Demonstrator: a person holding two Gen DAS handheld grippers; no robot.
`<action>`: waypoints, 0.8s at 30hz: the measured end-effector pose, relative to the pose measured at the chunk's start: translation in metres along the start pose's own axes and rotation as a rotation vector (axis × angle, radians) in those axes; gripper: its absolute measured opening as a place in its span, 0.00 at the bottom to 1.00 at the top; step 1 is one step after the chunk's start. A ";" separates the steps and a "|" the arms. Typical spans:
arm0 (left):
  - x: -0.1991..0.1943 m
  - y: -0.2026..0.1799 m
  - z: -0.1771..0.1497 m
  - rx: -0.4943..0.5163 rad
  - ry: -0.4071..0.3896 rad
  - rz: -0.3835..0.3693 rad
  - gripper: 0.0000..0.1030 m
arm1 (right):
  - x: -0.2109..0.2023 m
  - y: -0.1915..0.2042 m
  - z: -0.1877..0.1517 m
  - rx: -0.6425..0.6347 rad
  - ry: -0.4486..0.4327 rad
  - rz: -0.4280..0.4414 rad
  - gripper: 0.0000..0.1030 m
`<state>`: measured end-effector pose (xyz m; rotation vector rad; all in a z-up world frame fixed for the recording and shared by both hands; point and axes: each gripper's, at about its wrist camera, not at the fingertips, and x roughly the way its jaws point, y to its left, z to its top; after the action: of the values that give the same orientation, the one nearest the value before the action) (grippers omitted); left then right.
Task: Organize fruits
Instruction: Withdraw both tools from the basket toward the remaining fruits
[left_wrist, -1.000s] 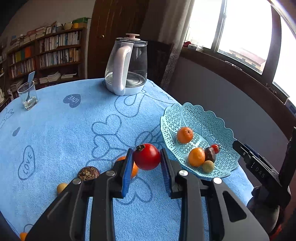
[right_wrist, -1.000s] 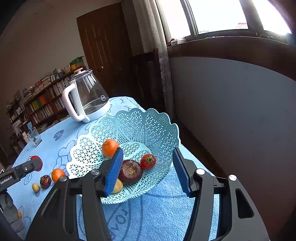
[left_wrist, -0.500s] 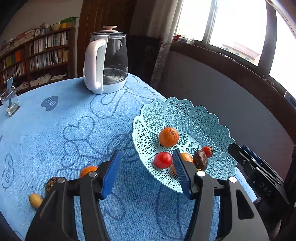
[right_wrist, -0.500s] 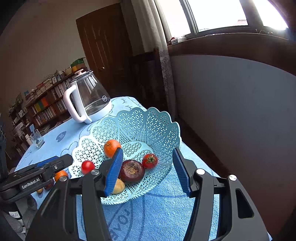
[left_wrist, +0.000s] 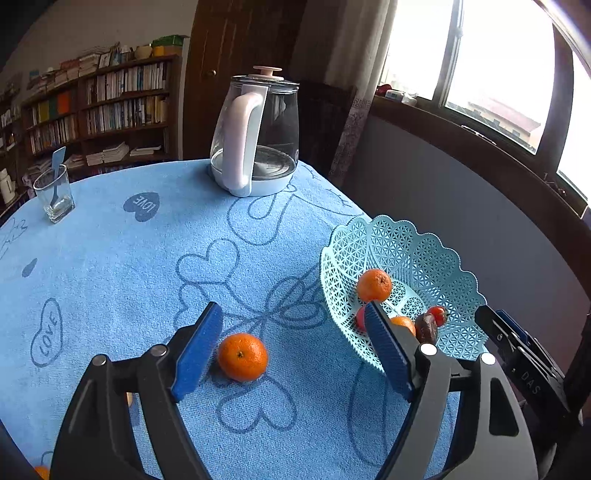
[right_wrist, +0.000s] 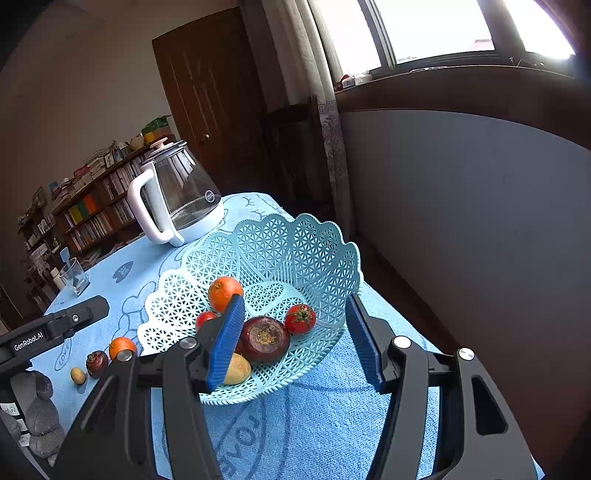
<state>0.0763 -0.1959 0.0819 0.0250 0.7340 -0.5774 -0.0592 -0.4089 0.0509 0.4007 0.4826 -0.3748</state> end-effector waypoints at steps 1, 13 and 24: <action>-0.002 0.004 0.001 -0.007 -0.001 0.007 0.76 | 0.000 0.000 0.000 0.000 -0.002 -0.001 0.62; -0.020 0.052 -0.004 -0.098 0.010 0.115 0.77 | -0.002 0.000 -0.001 -0.002 -0.006 0.001 0.62; -0.048 0.081 -0.014 -0.172 -0.005 0.146 0.77 | -0.003 0.002 0.000 0.000 -0.007 0.012 0.62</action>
<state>0.0796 -0.1010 0.0878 -0.0818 0.7676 -0.3733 -0.0608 -0.4063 0.0526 0.4025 0.4735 -0.3649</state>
